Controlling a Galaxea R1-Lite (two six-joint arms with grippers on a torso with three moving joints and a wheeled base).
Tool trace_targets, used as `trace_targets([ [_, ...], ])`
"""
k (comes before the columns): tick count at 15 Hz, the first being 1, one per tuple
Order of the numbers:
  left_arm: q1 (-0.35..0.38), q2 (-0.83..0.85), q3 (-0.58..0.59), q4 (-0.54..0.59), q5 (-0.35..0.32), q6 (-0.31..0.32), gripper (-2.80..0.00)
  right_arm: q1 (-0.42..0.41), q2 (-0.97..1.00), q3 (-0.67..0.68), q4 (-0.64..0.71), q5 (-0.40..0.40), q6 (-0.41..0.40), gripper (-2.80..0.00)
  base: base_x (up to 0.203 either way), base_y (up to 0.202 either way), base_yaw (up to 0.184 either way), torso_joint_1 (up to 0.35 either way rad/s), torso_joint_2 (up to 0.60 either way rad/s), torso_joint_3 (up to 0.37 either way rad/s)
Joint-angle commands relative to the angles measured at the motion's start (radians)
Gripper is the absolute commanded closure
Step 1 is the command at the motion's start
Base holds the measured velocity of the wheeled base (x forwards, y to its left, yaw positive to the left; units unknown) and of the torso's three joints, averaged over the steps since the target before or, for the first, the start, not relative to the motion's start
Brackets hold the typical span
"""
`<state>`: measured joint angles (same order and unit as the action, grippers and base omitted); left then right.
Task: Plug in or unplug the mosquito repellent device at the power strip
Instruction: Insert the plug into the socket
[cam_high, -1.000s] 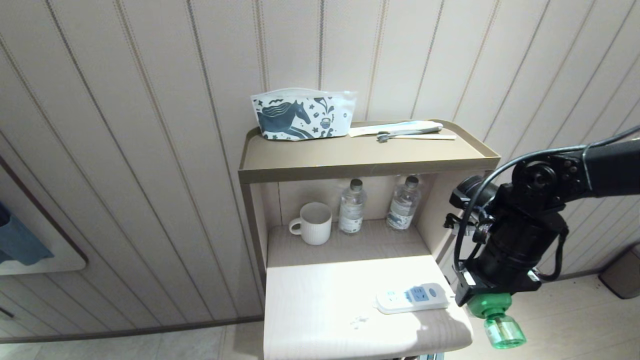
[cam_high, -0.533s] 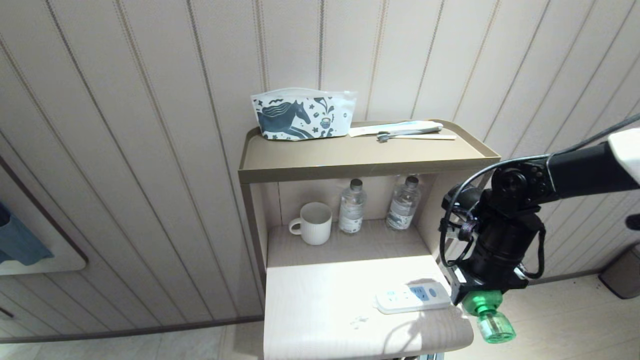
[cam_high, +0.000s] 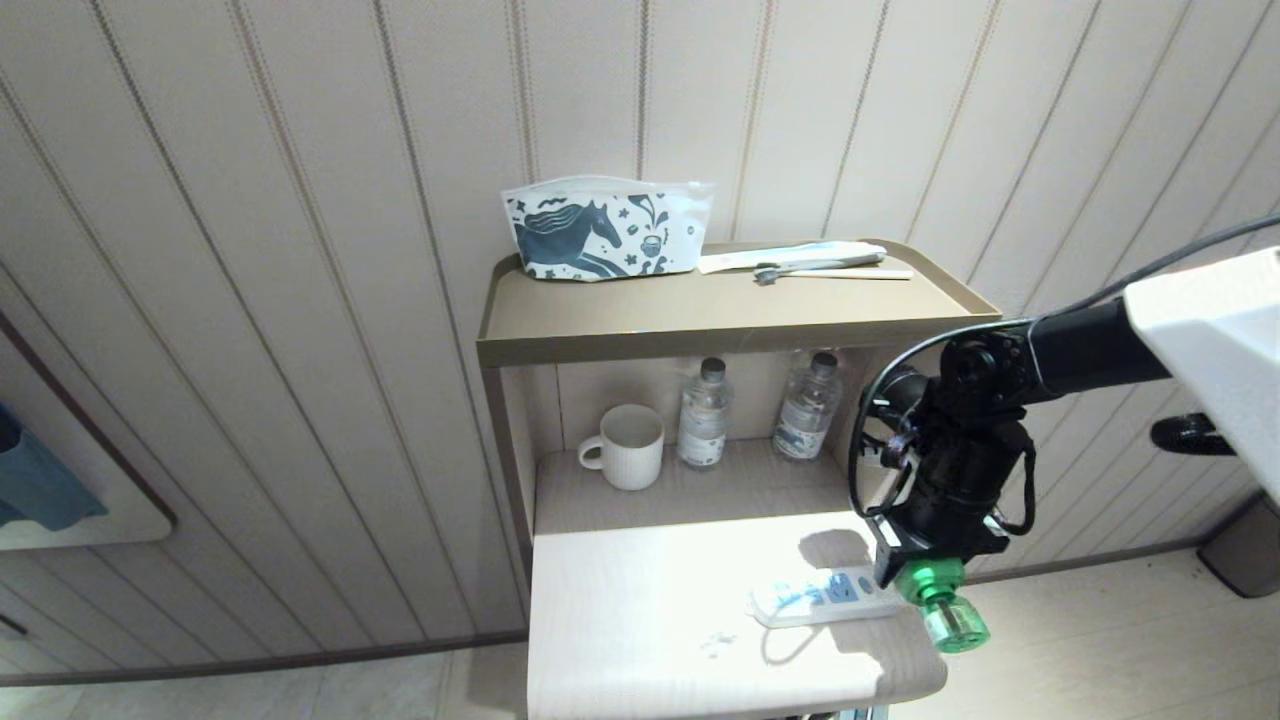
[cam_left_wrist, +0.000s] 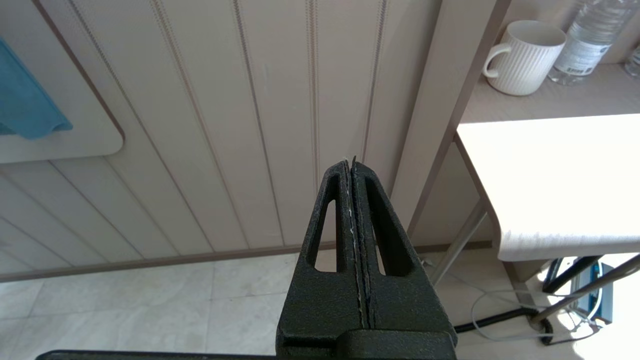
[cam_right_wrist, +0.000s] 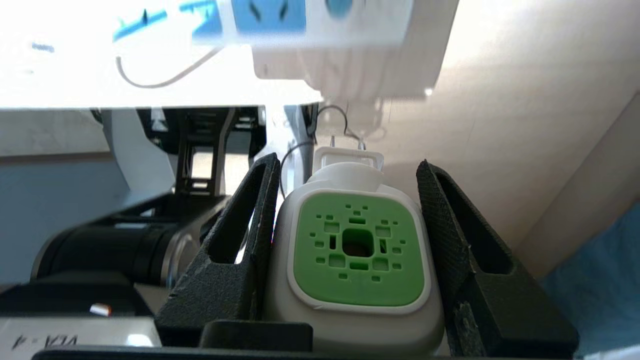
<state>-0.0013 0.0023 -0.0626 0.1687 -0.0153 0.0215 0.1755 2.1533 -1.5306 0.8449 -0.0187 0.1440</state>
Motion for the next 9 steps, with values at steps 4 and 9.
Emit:
trace_targets([
  [4,0.0,0.001,0.0,0.0,0.0,0.0,0.0,0.004,0.074,-0.083,-0.006,0.008,-0.006,0.0,0.0,0.0,0.0,0.0,0.0,0.0],
  [9,0.0,0.001,0.0,0.002,0.0,0.0,0.0,0.012,0.104,-0.112,-0.006,0.023,-0.006,0.0,0.0,0.0,0.0,0.0,0.0,0.0],
])
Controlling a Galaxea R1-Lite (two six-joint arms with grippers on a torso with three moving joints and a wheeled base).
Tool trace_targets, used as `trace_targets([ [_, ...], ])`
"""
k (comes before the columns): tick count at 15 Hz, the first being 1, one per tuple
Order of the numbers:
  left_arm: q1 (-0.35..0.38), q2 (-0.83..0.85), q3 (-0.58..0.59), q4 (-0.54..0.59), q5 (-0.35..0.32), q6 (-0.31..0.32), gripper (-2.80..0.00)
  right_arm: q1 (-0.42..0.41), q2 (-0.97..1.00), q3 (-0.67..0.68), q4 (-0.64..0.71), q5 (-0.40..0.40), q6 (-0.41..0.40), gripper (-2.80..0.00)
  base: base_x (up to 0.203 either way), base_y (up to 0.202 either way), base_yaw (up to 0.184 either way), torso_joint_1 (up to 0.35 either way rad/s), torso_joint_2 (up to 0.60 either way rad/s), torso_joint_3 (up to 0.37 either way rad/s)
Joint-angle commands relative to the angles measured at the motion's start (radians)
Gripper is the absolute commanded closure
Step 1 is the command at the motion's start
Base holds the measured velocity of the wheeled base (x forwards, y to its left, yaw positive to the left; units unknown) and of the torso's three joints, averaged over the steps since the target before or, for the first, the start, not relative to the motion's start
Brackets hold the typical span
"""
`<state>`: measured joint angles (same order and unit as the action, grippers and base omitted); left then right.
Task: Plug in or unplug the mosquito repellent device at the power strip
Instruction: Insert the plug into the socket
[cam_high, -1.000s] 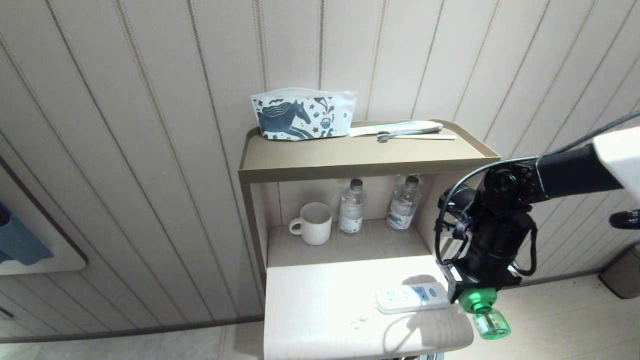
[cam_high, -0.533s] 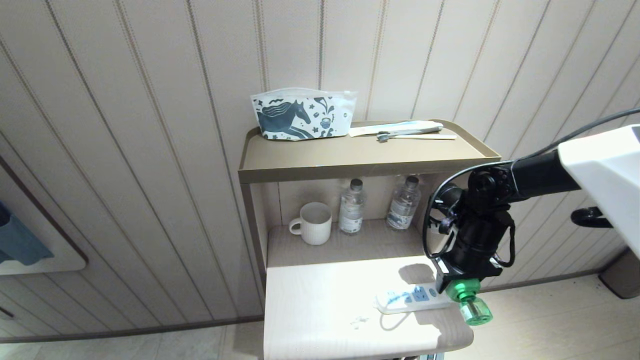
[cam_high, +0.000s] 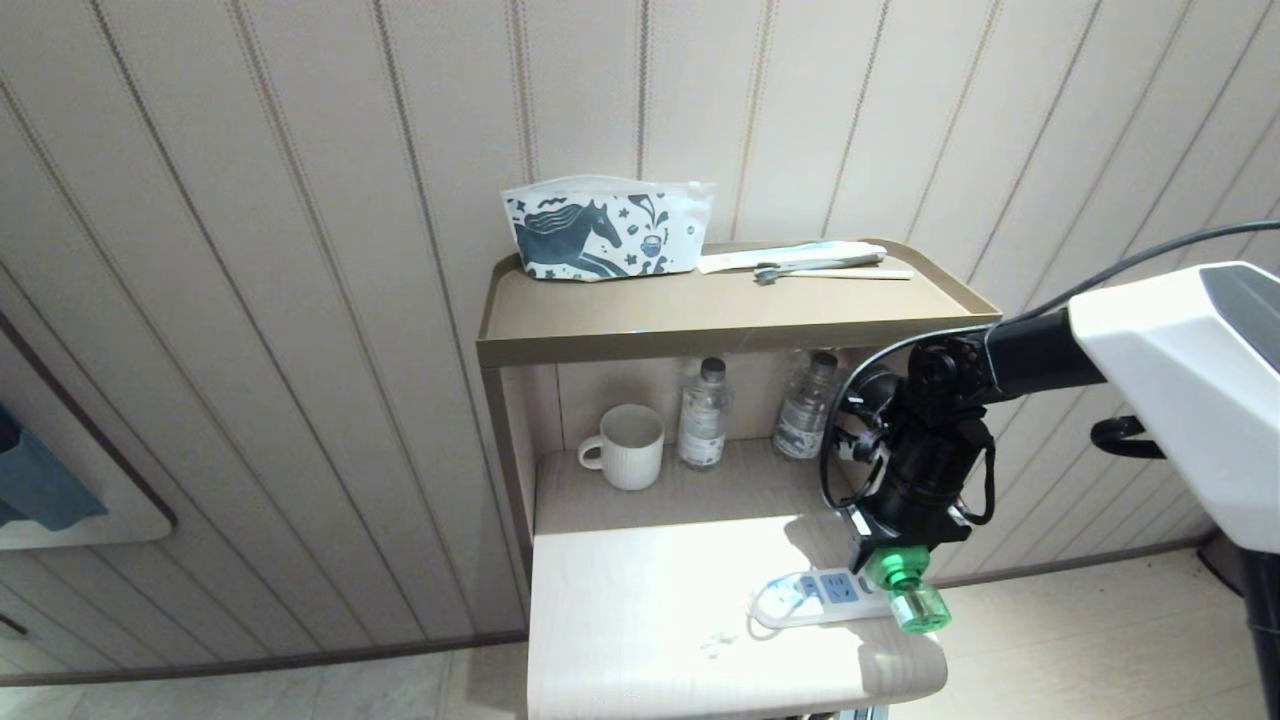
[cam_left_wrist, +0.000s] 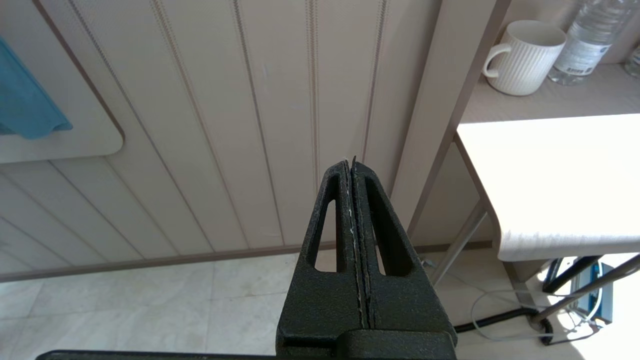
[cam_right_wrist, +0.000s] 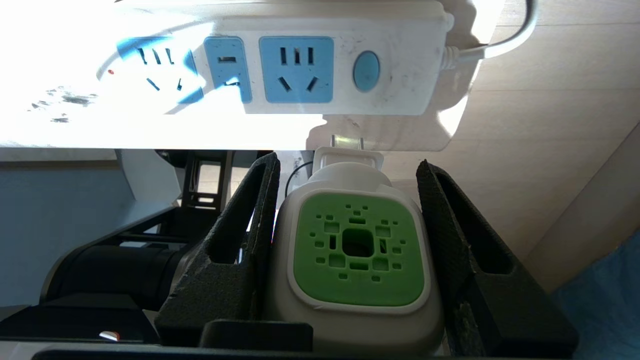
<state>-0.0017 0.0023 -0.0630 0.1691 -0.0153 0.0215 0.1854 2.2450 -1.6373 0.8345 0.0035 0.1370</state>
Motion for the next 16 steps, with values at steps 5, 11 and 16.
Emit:
trace_targets([
  [5,0.0,0.001,0.0,0.0,0.0,0.0,0.0,0.006,0.042,-0.033,0.001,0.031,0.0,0.0,0.0,0.0,0.0,0.0,0.0,0.0],
  [11,0.0,0.001,0.0,0.001,0.0,0.0,0.0,0.008,0.065,-0.061,0.003,0.035,0.0,0.0,0.0,0.0,0.0,0.0,0.0,0.0],
  [16,0.0,0.001,0.0,0.001,0.0,0.0,0.0,0.009,0.079,-0.067,0.001,0.035,0.0,0.0,0.0,0.0,0.0,0.0,0.0,0.0],
])
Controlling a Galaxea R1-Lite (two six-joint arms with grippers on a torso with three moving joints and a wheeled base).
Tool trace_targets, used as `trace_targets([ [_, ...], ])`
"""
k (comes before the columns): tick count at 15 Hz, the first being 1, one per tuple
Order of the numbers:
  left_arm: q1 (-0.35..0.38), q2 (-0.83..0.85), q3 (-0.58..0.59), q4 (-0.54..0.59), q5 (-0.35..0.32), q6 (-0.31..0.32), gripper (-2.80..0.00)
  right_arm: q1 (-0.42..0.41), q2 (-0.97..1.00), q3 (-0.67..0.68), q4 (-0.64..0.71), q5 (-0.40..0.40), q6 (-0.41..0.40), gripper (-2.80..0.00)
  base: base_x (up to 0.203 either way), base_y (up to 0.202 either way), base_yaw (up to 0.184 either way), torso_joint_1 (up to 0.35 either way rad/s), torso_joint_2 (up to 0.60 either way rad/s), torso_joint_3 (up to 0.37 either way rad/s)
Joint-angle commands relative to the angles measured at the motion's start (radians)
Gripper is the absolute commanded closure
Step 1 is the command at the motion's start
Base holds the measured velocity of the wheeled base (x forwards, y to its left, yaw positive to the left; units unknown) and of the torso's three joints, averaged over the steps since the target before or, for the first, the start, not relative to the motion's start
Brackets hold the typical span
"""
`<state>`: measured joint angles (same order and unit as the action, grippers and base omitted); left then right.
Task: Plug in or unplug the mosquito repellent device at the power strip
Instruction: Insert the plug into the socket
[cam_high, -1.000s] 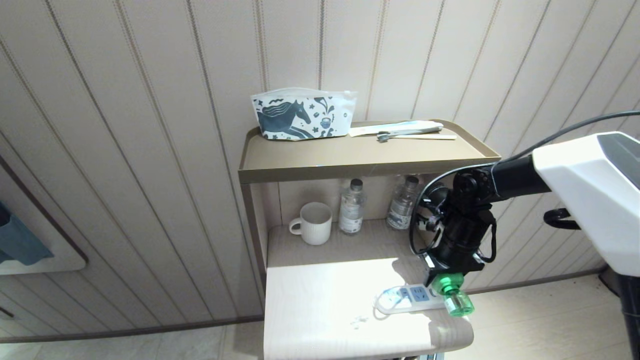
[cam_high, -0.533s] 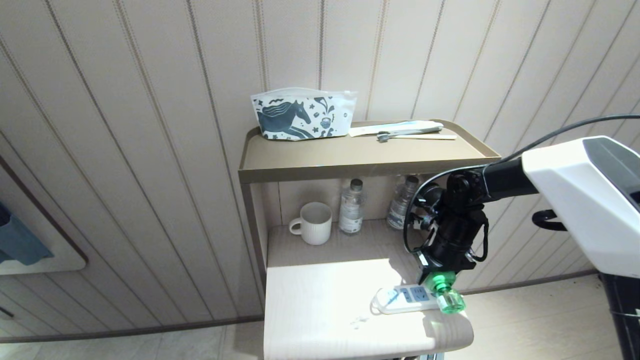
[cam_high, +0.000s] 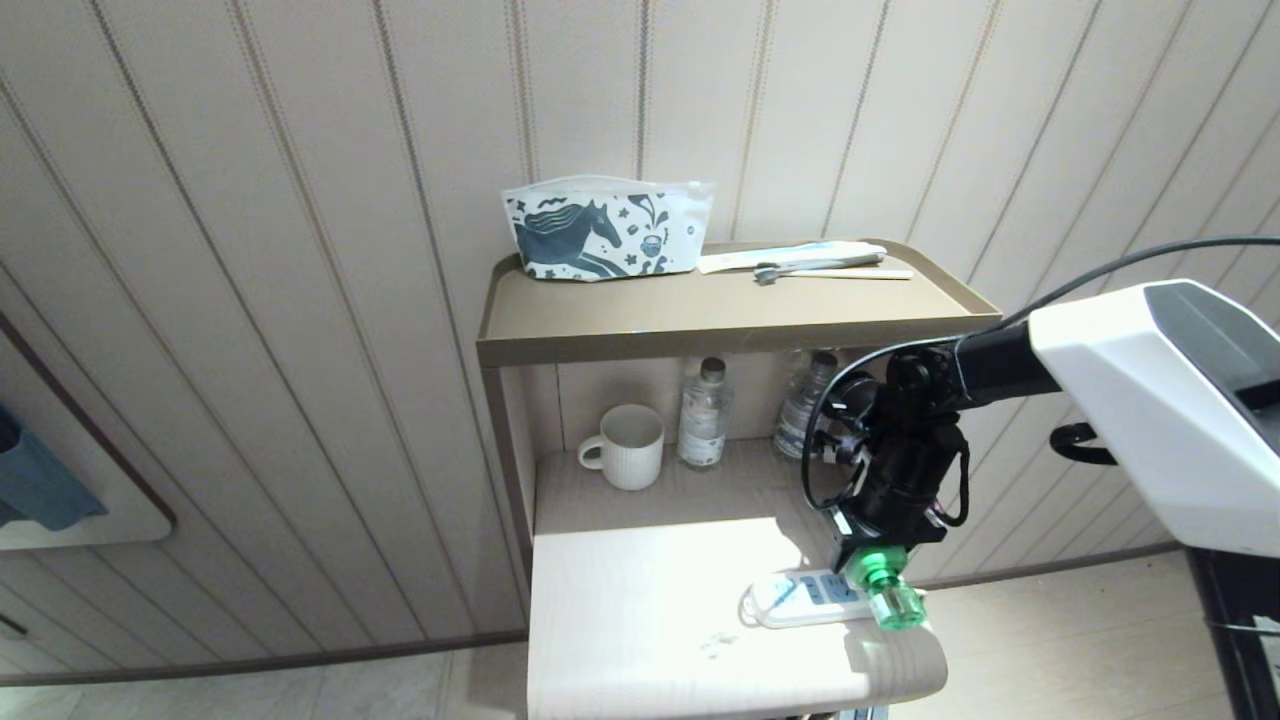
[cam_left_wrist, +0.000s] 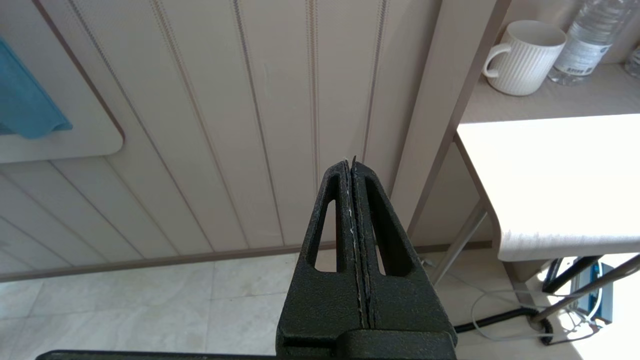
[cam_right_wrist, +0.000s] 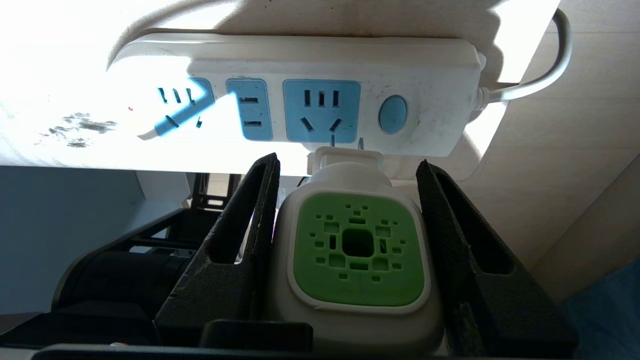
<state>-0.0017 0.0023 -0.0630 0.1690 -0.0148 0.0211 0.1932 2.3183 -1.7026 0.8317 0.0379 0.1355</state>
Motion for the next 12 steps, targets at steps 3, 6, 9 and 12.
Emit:
trace_targets([
  [3,0.0,0.001,0.0,0.001,-0.001,0.0,0.0,0.014,0.012,-0.017,0.004,0.002,0.003,0.0,0.0,0.0,0.0,0.0,0.0,0.0],
  [6,0.0,0.001,0.0,0.001,-0.001,0.0,0.0,0.018,0.019,-0.037,0.004,0.002,0.003,0.0,0.0,0.0,0.0,0.0,0.0,0.0],
  [9,0.0,0.001,0.0,0.001,-0.001,0.0,0.0,0.018,0.029,-0.042,0.003,0.002,0.003,0.0,0.0,0.0,0.0,0.0,0.0,0.0],
  [12,0.0,0.001,0.0,0.001,-0.001,0.0,0.0,0.018,0.032,-0.042,-0.003,0.002,0.003,0.0,0.0,0.0,0.0,0.0,0.0,0.0],
])
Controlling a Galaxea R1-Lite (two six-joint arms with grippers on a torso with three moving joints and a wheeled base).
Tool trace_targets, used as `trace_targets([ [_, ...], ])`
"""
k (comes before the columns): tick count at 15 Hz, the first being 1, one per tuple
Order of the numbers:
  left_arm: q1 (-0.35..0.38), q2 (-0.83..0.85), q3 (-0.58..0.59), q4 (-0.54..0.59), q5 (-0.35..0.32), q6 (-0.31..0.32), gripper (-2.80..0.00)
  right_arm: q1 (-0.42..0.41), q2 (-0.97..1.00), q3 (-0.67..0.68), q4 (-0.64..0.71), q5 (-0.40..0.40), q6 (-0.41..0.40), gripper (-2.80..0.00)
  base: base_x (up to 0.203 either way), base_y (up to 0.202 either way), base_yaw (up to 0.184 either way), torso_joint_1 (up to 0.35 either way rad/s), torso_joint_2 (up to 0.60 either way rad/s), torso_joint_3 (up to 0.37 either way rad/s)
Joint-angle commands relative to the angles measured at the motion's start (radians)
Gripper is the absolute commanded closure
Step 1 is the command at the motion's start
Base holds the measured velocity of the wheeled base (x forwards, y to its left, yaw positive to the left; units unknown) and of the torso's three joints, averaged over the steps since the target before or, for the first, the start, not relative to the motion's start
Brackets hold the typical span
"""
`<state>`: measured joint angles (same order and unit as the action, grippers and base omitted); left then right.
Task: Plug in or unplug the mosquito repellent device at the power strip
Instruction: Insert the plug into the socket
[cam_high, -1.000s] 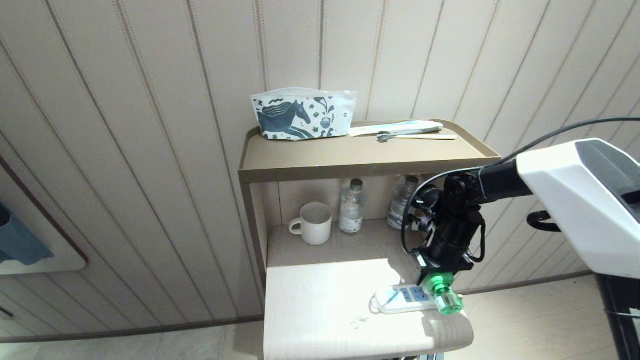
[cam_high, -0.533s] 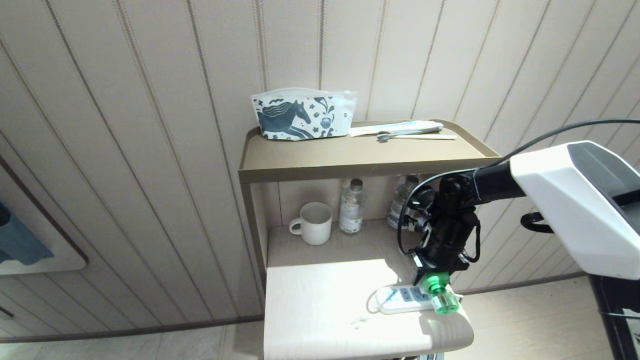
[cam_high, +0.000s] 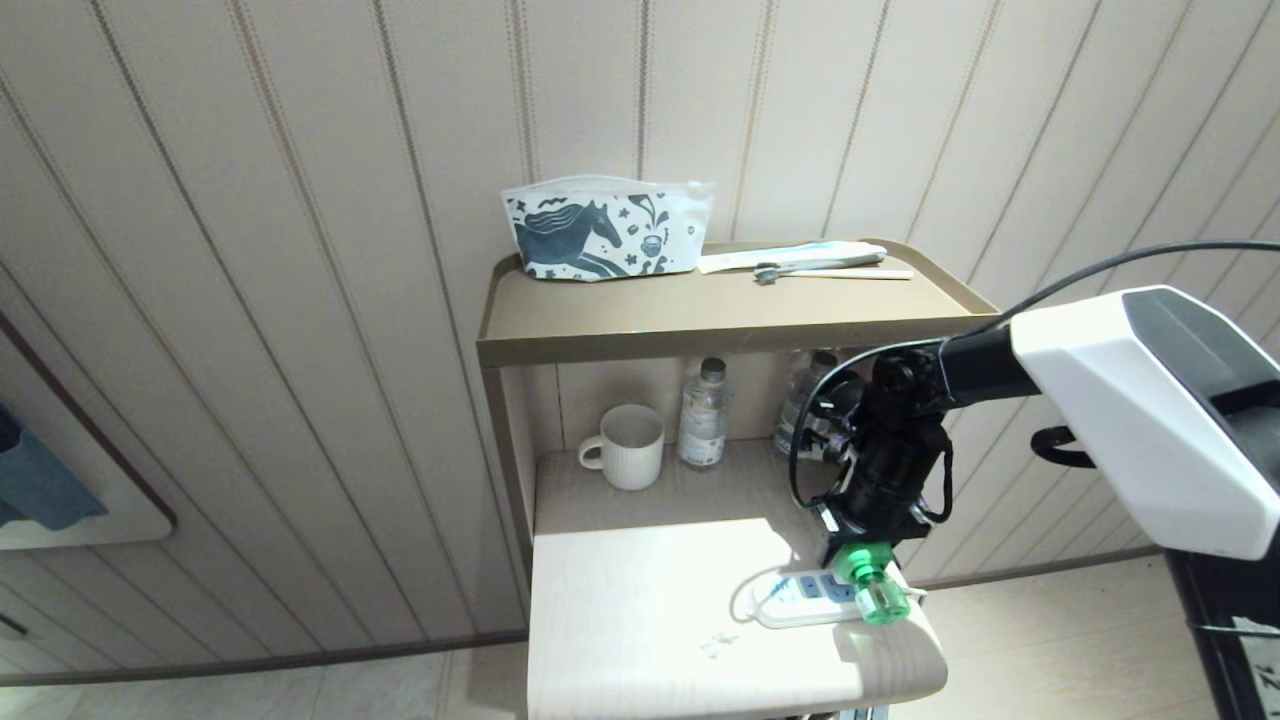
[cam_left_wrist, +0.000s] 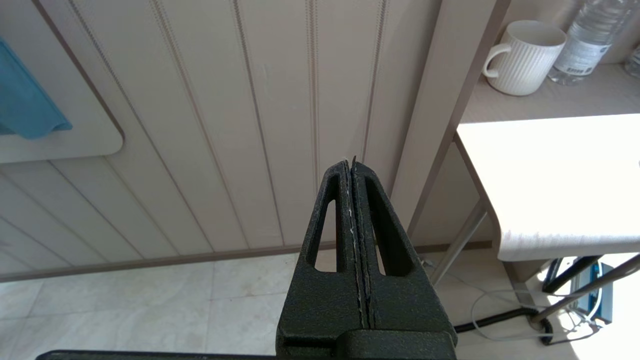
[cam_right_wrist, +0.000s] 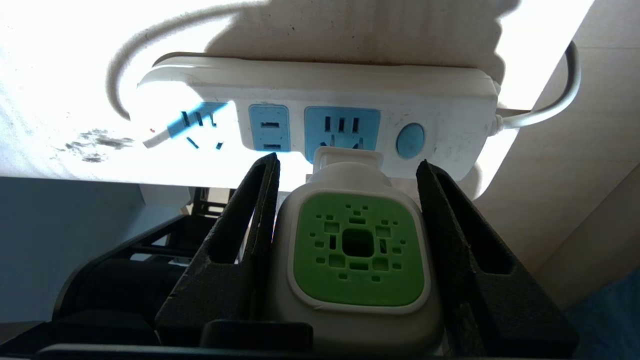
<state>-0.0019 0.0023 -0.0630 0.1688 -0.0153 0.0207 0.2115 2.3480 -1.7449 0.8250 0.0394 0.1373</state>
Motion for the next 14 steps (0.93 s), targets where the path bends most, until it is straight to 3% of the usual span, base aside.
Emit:
trace_targets([
  [1,0.0,0.001,0.0,0.001,0.0,0.001,0.0,0.0,0.007,0.001,0.001,0.001,0.001,0.0,0.0,0.0,0.0,0.0,0.0,0.0],
  [14,0.0,0.001,0.0,0.001,0.0,0.001,0.0,0.019,0.022,-0.016,-0.02,0.001,0.001,0.0,0.0,0.0,0.0,0.0,0.0,0.0],
])
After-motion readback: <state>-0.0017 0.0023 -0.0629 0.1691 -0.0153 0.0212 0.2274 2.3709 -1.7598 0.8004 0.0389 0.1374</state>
